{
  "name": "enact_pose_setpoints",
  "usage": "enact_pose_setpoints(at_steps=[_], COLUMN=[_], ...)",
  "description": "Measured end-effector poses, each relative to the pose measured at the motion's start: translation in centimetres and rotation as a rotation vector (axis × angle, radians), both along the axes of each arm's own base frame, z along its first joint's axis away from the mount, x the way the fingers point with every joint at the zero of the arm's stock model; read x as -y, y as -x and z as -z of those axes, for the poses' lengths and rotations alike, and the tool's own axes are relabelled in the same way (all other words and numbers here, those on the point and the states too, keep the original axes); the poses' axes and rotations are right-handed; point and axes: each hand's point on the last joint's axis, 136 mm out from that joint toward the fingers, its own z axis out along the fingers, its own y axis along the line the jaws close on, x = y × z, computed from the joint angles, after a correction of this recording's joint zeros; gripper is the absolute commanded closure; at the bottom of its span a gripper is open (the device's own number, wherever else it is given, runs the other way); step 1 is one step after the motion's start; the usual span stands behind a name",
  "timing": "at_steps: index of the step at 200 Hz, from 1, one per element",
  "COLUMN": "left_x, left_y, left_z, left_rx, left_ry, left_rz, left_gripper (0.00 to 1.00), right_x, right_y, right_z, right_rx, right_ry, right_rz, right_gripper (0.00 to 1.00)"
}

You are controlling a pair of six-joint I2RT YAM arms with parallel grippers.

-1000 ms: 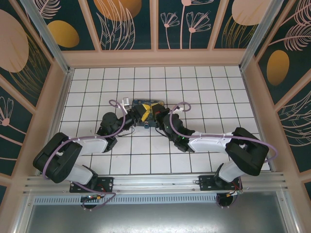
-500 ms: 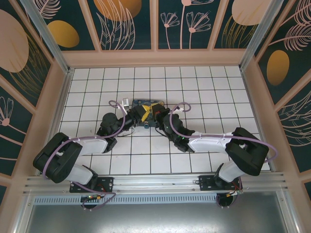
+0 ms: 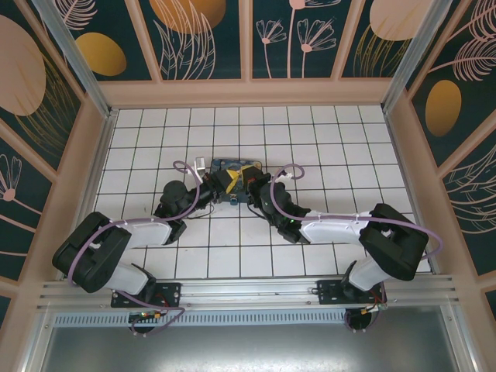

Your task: Unlock the padlock with the key

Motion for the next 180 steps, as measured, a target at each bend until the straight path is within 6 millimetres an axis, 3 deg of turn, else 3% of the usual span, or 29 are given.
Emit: enact_pose_setpoints(at_steps=[6,36,51,73,87,129,147,161,180], left_x=[0.0,0.0,0.2,0.7,1.4,3.8,4.7,5.5,6.2], left_y=[0.0,0.0,0.2,0.4,0.1,-0.6,-0.5,-0.4,-0.3], left_z=[0.0,0.0,0.3,1.2,1.0,-1.6,-2.5,-2.5,-1.4], left_rx=[0.0,0.003,-0.002,-0.005,0.021,0.184,0.253,0.297,0.317], left_ry=[0.0,-0.002,-0.011,-0.068,-0.117,-0.262,-0.316,-0.356,-0.403], left_rz=[0.0,0.001,0.013,0.041,0.07,0.189,0.253,0.312,0.389], left_gripper=[1.0,1.0,1.0,1.0,1.0,1.0,1.0,1.0,1.0], right_x=[0.1,0.2,0.6,3.3,6.0,14.8,18.2,19.2,18.2], right_y=[0.0,-0.1,0.3,1.4,2.2,2.9,2.8,2.7,2.5], right_z=[0.0,0.1,0.5,1.4,1.2,-4.7,-6.0,-6.3,-5.2], right_rx=[0.0,0.001,-0.005,-0.015,-0.003,0.198,0.294,0.354,0.392], right_ry=[0.001,0.001,0.008,0.056,0.115,0.281,0.365,0.437,0.515], right_rz=[0.004,0.013,0.014,0.037,0.057,0.113,0.126,0.086,-0.041], right_gripper=[1.0,1.0,0.76,0.54,0.48,0.48,0.49,0.51,0.55])
